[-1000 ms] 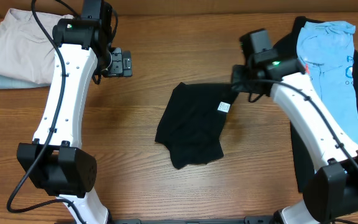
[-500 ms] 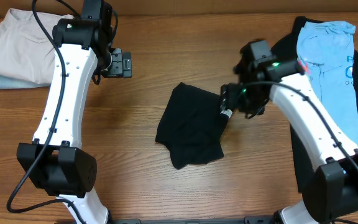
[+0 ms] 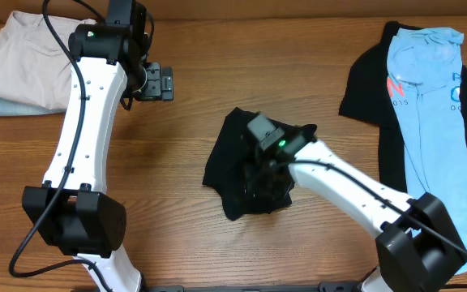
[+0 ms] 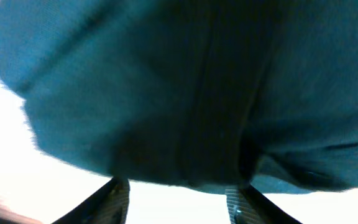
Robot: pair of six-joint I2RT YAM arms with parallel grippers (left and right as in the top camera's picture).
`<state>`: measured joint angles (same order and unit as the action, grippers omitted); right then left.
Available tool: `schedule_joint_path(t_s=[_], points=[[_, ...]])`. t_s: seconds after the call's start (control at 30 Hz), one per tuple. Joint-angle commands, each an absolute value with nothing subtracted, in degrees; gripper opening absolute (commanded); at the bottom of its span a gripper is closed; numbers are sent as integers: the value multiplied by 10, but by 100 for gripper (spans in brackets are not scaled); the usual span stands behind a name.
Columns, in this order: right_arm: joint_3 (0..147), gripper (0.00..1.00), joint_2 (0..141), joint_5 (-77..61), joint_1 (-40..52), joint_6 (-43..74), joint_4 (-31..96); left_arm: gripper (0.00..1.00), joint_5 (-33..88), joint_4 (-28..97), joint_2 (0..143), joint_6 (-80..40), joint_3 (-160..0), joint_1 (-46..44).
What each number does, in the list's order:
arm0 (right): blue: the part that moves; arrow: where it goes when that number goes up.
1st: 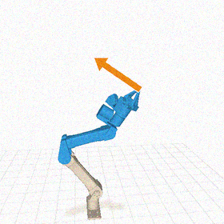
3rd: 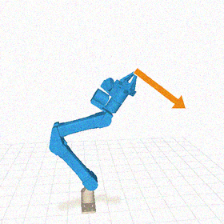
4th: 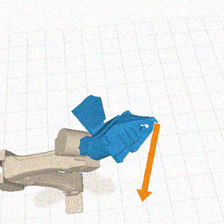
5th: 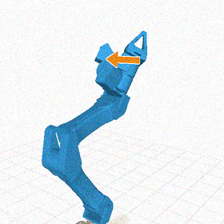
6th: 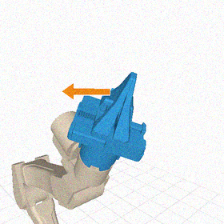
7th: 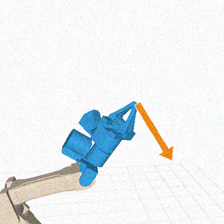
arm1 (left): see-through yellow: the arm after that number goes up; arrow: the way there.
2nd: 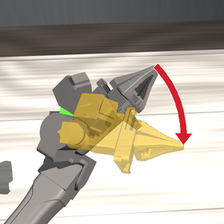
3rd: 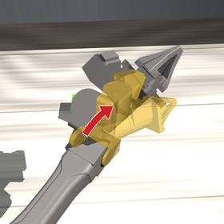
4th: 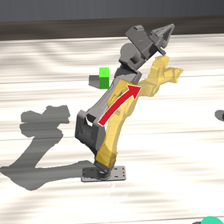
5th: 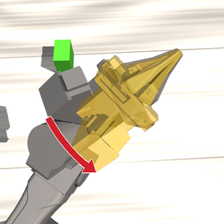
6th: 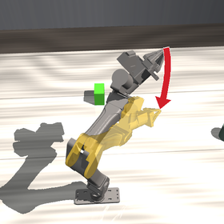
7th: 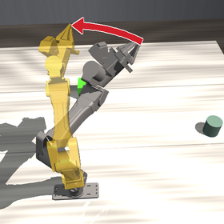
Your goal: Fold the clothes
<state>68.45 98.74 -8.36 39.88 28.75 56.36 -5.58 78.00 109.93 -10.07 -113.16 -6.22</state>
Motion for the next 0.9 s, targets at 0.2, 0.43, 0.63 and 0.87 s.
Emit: schedule_joint_path(t_s=[0.2, 0.43, 0.63, 0.87], points=[[620, 4, 981, -31, 400, 332, 533, 100, -36, 775, 1107, -90, -1121, -61], [649, 4, 949, -68, 399, 331, 548, 100, 24, 776, 1119, -71, -1097, -65], [722, 18, 848, -46, 369, 331, 585, 100, 72, 787, 1119, -38, -1076, -116], [754, 52, 758, -35, 212, 326, 611, 100, 70, 781, 1119, -27, -1036, -244]])
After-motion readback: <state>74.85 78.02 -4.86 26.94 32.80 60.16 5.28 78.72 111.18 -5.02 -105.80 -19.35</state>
